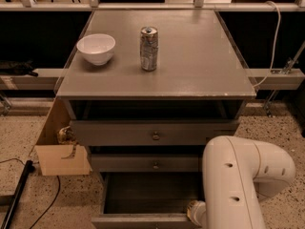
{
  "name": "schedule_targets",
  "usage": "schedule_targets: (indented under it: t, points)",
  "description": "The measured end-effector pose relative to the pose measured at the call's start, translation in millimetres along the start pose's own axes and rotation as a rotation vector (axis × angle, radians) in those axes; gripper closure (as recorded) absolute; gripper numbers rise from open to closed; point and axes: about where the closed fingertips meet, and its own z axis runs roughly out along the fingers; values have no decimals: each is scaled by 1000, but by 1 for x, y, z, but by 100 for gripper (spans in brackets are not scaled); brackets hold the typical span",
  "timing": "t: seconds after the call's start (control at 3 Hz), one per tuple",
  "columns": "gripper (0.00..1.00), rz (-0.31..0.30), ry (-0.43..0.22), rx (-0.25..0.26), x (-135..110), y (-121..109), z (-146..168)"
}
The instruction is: Open bottom drawer
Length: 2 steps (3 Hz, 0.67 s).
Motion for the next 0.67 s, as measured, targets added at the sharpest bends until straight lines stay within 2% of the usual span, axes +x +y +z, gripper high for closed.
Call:
schedule_targets:
  t: [0.33, 0.67]
  points:
    - [34, 0, 0, 0, 0, 0, 0]
    - [3, 0, 0, 0, 0, 0, 0]
